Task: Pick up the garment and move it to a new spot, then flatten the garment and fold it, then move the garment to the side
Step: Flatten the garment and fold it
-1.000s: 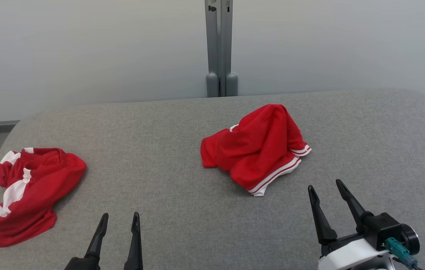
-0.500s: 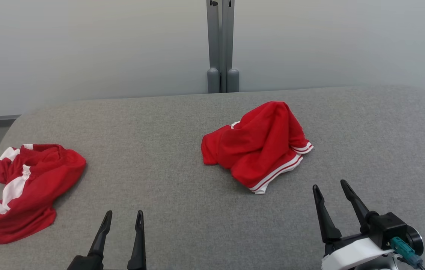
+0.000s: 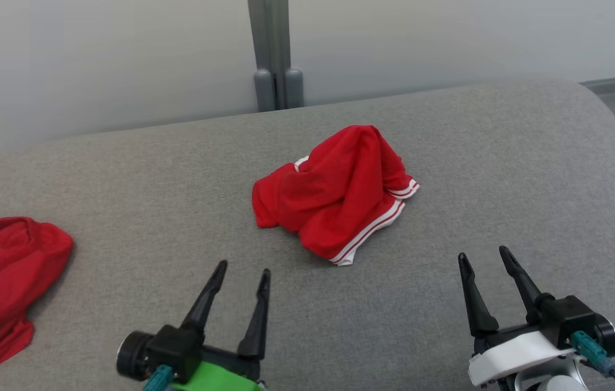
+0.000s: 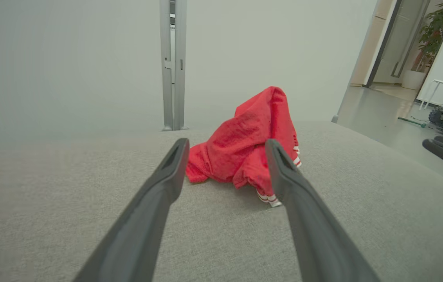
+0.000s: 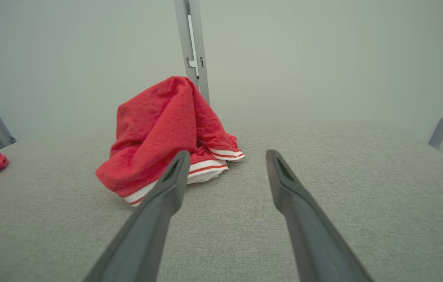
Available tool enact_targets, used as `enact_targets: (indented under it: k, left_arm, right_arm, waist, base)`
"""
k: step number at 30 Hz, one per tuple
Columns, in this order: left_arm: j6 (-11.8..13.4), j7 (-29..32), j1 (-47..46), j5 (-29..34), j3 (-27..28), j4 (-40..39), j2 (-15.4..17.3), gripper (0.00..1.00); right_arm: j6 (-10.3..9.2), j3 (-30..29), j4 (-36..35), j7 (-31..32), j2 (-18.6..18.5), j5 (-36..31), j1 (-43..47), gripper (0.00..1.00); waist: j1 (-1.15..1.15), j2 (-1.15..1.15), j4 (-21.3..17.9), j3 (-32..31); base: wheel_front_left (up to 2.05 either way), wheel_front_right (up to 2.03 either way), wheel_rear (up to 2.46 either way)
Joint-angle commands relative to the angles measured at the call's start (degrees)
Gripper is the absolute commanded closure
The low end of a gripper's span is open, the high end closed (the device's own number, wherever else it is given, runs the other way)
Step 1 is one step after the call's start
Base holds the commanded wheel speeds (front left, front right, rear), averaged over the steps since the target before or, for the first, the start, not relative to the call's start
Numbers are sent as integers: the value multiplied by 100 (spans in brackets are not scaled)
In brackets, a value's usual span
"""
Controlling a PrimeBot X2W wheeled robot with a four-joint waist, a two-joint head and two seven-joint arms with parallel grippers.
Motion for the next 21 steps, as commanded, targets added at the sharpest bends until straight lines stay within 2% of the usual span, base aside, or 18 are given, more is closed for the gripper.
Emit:
enact_targets:
  k: [1,6,9,13,17,21]
  left_arm:
    - [-64,-4,-285,17,-170,107,11,0]
    - [-149,-3,-1202,67,-1066,872,17,0]
    - [-147,124,-1958,-230,-1939,1700,19,0]
    - [-142,327,-2893,-565,-2612,2476,25,0]
    - [-129,550,-3720,-514,-2848,3248,29,0]
    - [-14,521,-4382,-354,-2916,3853,24,0]
  right_arm:
    - [1,-9,-68,-1,-10,-38,-135,0]
    - [1,-87,-154,-1,-7,11,-344,0]
    - [1,-92,-150,-1,-9,160,-450,0]
    - [1,-65,-172,-1,-5,300,-552,0]
    - [1,-7,-204,-1,-3,431,-639,0]
    - [1,47,-241,-1,-4,551,-724,0]
  waist:
    - [0,0,-388,395]
    - [0,0,-758,845]
    - [0,0,-1016,1118]
    - [0,0,-1305,1391]
    - [0,0,-1564,1630]
    - [0,0,-1754,1834]
  base:
    - [0,0,0]
    - [0,0,0]
    - [0,0,0]
    - [0,0,0]
    - [0,0,0]
    - [0,0,0]
